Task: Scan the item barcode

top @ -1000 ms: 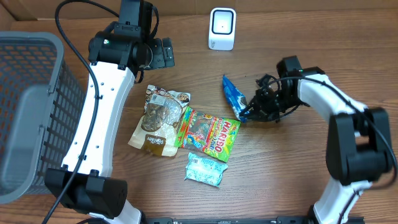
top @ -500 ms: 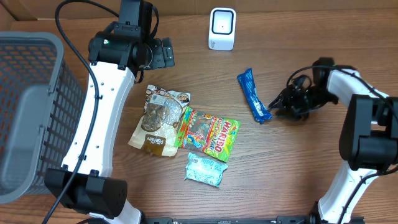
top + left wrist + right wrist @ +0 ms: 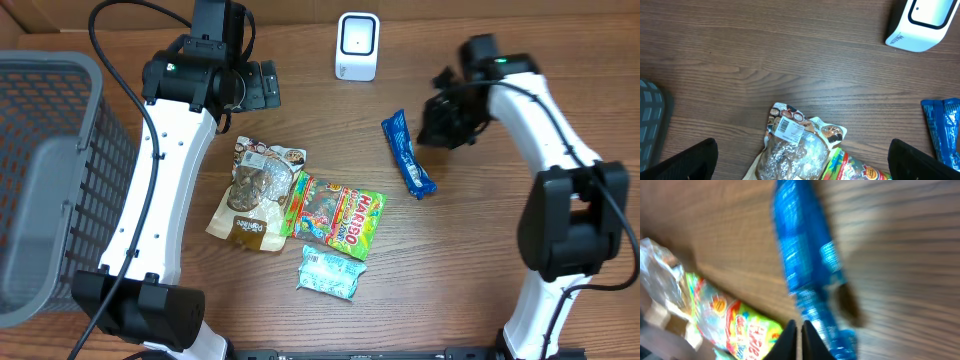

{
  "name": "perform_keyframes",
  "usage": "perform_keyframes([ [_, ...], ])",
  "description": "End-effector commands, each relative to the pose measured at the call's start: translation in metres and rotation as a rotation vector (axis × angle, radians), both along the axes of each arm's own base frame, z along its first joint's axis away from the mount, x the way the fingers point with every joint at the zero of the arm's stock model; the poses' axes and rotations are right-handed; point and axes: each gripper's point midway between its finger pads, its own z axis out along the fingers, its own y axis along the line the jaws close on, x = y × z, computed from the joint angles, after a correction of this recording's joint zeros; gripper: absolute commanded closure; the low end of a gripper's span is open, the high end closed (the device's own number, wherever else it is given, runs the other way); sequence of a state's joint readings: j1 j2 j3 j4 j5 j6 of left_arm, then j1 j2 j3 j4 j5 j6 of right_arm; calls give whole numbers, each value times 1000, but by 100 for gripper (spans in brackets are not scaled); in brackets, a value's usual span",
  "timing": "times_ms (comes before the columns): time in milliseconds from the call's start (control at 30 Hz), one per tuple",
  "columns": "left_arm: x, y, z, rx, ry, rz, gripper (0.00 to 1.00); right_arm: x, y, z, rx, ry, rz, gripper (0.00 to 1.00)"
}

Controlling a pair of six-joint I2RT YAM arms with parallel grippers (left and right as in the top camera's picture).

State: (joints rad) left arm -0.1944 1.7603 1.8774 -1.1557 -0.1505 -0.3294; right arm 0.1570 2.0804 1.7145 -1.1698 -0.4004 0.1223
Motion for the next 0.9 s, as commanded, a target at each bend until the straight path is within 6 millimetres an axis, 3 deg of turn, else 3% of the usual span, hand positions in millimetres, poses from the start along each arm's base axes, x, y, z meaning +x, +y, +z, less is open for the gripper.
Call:
perform_keyframes([
  [0,0,3,12,11,-31,-11,0,-11,14,2,-70,-1,25,96],
  [133,0,3,12,11,-31,-12,0,-30,26,-9,-94,56,34,96],
  [433,0,3,12,11,-31,-12,1,-50,17,-46,-130,110,21,96],
  [567,0,3,12,11,-31,-11,0,-49,-4,-65,-234,85,9,96],
  [700,0,3,12,11,-31,-12,0,-41,-36,-69,-379,50,-16,96],
  [867,0,3,12,11,-31,-11,0,-11,-84,-67,-543,-64,-39,96],
])
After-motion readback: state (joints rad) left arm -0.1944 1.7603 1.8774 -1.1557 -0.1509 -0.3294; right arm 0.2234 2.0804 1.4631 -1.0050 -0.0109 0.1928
